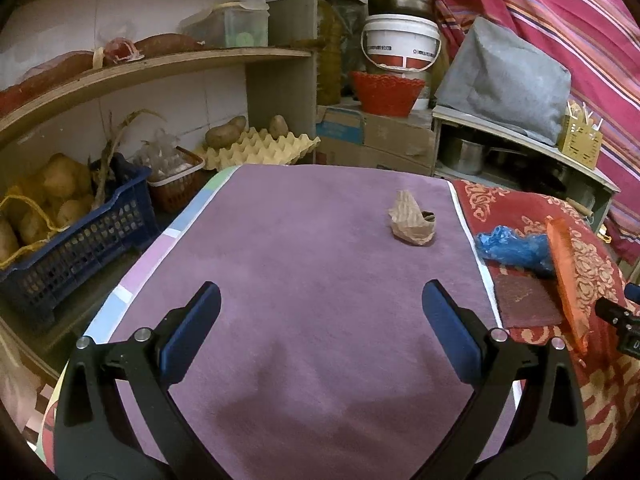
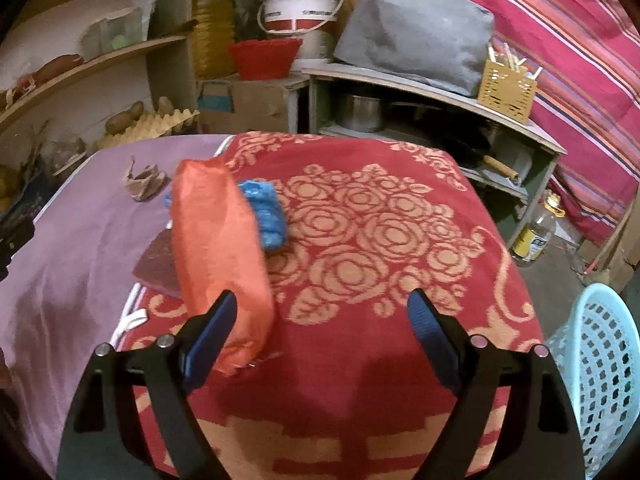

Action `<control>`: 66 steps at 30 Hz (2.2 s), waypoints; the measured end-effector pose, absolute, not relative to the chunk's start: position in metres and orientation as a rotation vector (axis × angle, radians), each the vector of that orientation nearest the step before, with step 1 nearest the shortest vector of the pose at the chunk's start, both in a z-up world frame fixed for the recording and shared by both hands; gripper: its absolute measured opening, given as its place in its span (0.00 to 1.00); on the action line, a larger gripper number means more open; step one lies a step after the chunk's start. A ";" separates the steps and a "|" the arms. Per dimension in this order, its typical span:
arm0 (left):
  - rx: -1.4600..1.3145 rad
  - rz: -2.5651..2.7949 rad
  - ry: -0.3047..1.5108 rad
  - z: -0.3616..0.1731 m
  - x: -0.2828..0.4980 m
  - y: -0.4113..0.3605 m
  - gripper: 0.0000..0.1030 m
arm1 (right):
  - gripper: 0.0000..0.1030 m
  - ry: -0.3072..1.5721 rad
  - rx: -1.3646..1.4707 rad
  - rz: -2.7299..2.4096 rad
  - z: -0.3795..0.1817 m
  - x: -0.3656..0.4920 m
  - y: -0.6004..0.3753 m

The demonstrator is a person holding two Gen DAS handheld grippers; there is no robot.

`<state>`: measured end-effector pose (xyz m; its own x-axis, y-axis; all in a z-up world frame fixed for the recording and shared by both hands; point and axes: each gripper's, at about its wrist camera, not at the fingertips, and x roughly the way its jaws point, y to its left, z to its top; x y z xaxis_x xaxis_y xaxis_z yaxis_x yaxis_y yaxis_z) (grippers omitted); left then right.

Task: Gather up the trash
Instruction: 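Grasp the orange bag with the right gripper and lift it, then grasp the maroon pad with the left gripper while the right gripper holds the orange bag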

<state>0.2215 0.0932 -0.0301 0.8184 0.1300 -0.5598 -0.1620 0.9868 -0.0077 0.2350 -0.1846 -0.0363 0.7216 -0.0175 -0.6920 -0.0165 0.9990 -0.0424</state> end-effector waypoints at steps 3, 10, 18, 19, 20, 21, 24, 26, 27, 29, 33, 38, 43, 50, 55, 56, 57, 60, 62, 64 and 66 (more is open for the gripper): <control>-0.061 0.166 0.581 -0.029 0.222 0.095 0.95 | 0.83 0.787 -0.054 0.024 -0.043 0.240 -0.174; -0.079 0.186 0.556 -0.023 0.226 0.096 0.95 | 0.82 0.864 -0.123 0.063 -0.060 0.249 -0.155; -0.076 0.166 0.559 -0.021 0.228 0.094 0.95 | 0.60 0.901 -0.066 0.153 -0.065 0.252 -0.159; -0.087 0.162 0.560 -0.020 0.228 0.093 0.95 | 0.51 0.900 -0.069 0.167 -0.064 0.251 -0.157; -0.094 0.159 0.562 -0.020 0.228 0.092 0.95 | 0.46 0.898 -0.074 0.188 -0.064 0.249 -0.154; -0.097 0.155 0.566 -0.020 0.229 0.091 0.95 | 0.36 0.897 -0.078 0.200 -0.063 0.248 -0.151; -0.074 0.144 0.575 -0.019 0.229 0.080 0.95 | 0.17 0.893 -0.085 0.227 -0.061 0.244 -0.145; -0.061 0.139 0.577 -0.018 0.229 0.073 0.95 | 0.12 0.888 -0.080 0.234 -0.060 0.243 -0.146; -0.059 0.135 0.578 -0.017 0.229 0.070 0.95 | 0.12 0.891 -0.067 0.242 -0.060 0.244 -0.148; -0.056 0.121 0.580 -0.015 0.228 0.063 0.95 | 0.12 0.886 -0.045 0.245 -0.058 0.242 -0.156; -0.036 0.105 0.584 -0.012 0.229 0.045 0.95 | 0.11 0.852 -0.015 0.227 -0.046 0.238 -0.174; -0.043 0.058 0.607 -0.013 0.233 0.017 0.95 | 0.11 0.825 0.022 0.169 -0.036 0.231 -0.212; -0.061 -0.026 0.650 -0.020 0.242 -0.020 0.95 | 0.11 0.821 0.057 0.116 -0.035 0.226 -0.248; -0.023 -0.094 0.767 -0.045 0.266 -0.074 0.95 | 0.11 0.806 0.096 0.081 -0.032 0.222 -0.279; 0.032 -0.076 0.858 -0.067 0.283 -0.089 0.94 | 0.11 0.817 0.101 0.078 -0.037 0.222 -0.286; 0.039 -0.084 0.878 -0.071 0.286 -0.091 0.94 | 0.11 0.819 0.102 0.079 -0.038 0.223 -0.286; 0.044 -0.094 0.898 -0.074 0.288 -0.093 0.94 | 0.11 0.821 0.102 0.080 -0.039 0.223 -0.286; 0.058 -0.102 0.916 -0.076 0.291 -0.094 0.94 | 0.11 0.826 0.104 0.087 -0.040 0.225 -0.284; 0.052 -0.105 0.937 -0.079 0.294 -0.094 0.94 | 0.11 0.826 0.101 0.095 -0.041 0.226 -0.281; 0.035 -0.114 0.943 -0.080 0.296 -0.091 0.94 | 0.11 0.826 0.094 0.101 -0.041 0.227 -0.277; 0.023 -0.112 0.937 -0.079 0.295 -0.089 0.90 | 0.11 0.828 0.086 0.104 -0.042 0.227 -0.274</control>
